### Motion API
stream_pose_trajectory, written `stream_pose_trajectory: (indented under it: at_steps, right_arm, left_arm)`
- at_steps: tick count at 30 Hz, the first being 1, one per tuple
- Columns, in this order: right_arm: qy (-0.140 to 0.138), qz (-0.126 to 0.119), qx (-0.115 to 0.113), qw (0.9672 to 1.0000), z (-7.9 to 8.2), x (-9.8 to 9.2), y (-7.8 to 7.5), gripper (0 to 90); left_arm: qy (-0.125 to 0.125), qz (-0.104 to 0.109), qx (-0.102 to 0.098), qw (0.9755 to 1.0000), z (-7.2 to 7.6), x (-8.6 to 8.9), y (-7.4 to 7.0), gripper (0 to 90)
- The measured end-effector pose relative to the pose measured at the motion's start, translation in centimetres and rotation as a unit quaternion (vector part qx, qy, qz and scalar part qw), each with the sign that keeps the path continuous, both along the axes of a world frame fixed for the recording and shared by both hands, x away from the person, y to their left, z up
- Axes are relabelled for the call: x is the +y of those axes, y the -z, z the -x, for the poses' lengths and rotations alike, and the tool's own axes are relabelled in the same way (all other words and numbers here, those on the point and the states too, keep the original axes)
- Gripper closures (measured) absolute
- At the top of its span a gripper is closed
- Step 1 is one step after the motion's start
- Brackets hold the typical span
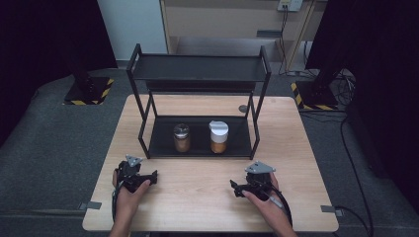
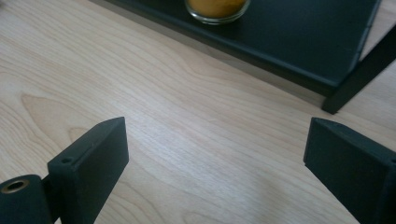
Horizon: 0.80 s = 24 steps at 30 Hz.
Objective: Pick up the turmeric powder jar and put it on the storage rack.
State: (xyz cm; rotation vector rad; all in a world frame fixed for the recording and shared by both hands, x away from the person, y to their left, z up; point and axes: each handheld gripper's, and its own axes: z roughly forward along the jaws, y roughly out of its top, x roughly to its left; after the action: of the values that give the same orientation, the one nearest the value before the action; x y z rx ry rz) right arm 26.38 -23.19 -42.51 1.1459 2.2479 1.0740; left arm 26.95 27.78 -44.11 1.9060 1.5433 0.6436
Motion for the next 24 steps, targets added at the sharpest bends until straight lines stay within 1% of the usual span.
stream_pose_trajectory:
  at_steps: [6, 14, 19, 24]
  right_arm:
    - [0.01, 0.001, -0.001, 0.9999, -0.1, -1.0, -0.4, 7.6]
    - [0.019, 0.002, 0.009, 0.9998, -0.3, -2.2, -0.2, 7.4]
    - [0.023, 0.008, 0.015, 0.9996, -0.5, -2.9, -0.2, 4.9]
    - [0.028, 0.014, 0.021, 0.9993, -0.8, -3.7, -0.1, 4.9]
  left_arm:
    - [0.0, 0.0, 0.0, 1.0, 0.0, 0.0, 0.0, 0.0]
    - [0.0, 0.0, 0.0, 1.0, 0.0, 0.0, 0.0, 0.0]
    - [-0.001, 0.0, 0.0, 1.0, 0.0, 0.0, 0.0, 0.0]
    - [-0.002, 0.0, 0.0, 1.0, 0.0, -0.1, 0.0, 0.0]
